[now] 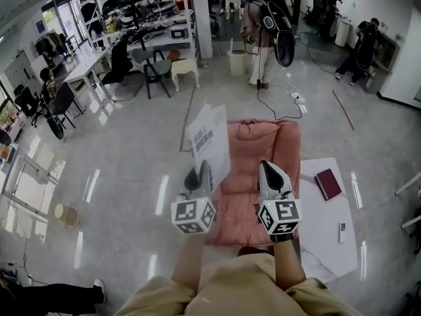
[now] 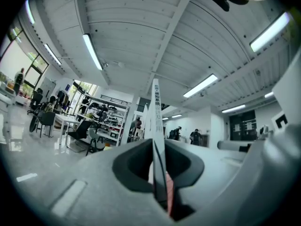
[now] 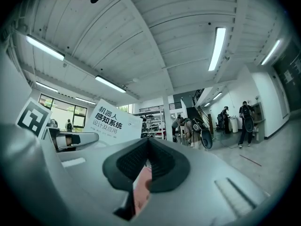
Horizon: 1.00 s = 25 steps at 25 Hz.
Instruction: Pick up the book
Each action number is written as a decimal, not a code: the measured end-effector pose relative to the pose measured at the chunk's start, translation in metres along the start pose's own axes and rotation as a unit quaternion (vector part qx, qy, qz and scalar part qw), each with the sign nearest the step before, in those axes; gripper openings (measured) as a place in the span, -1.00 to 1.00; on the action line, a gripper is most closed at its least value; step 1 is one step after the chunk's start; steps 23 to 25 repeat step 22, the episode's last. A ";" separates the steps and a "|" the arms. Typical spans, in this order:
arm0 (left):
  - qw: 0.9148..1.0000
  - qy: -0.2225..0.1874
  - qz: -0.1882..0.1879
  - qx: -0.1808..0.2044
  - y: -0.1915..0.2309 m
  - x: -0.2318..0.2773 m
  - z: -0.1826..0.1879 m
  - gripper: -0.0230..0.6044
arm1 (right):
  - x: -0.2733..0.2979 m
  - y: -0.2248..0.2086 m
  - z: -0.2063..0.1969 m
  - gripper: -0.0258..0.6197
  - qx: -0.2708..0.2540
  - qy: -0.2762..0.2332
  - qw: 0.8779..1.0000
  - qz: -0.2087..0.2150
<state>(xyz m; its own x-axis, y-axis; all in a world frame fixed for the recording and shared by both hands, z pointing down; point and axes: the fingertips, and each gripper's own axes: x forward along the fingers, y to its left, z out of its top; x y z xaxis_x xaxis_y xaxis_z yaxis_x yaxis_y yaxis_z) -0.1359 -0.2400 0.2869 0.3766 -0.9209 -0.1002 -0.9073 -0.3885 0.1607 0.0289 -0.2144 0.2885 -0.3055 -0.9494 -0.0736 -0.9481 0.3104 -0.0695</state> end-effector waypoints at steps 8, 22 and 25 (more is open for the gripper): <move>1.000 0.005 -0.007 0.011 -0.004 -0.007 0.001 -0.79 | -0.006 0.001 -0.001 -0.91 -0.006 0.008 1.000 -0.013; 0.999 0.021 -0.032 -0.003 -0.027 0.002 -0.024 -0.79 | -0.022 -0.021 -0.012 -0.91 -0.014 0.014 0.999 -0.034; 0.999 0.021 -0.032 -0.003 -0.027 0.002 -0.024 -0.79 | -0.022 -0.021 -0.012 -0.91 -0.014 0.014 0.999 -0.034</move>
